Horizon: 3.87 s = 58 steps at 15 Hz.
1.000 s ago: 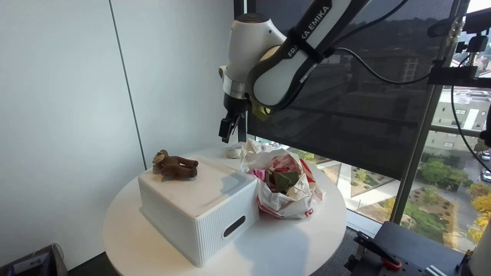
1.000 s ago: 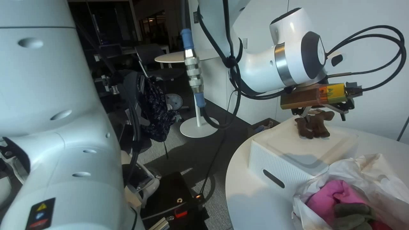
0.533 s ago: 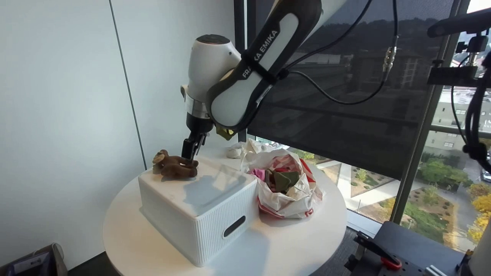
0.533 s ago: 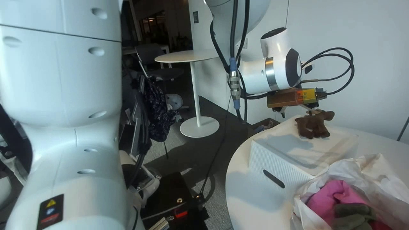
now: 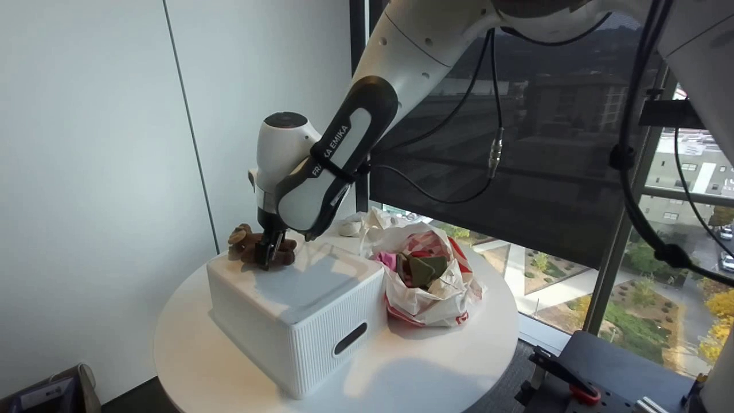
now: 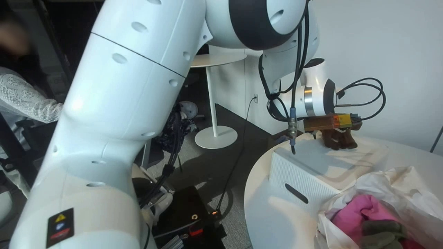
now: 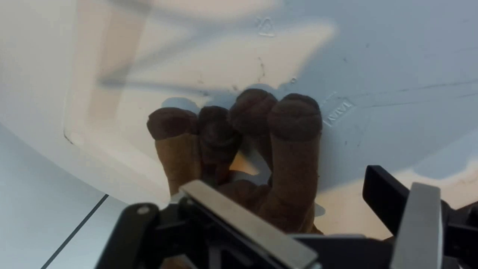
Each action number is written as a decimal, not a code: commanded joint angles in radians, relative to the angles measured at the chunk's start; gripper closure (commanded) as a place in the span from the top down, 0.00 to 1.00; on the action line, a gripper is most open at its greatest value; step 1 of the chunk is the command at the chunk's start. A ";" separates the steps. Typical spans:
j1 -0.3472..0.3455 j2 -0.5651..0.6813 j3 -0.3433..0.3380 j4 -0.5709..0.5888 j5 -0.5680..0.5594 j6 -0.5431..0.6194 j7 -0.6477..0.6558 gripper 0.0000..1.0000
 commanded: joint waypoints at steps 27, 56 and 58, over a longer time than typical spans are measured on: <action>0.239 -0.645 -0.492 -0.320 -0.284 -0.157 0.111 0.08; -0.163 -0.383 -0.183 -0.387 0.026 -0.472 -0.144 0.07; -0.175 -0.335 -0.187 -0.353 0.029 -0.451 -0.144 0.07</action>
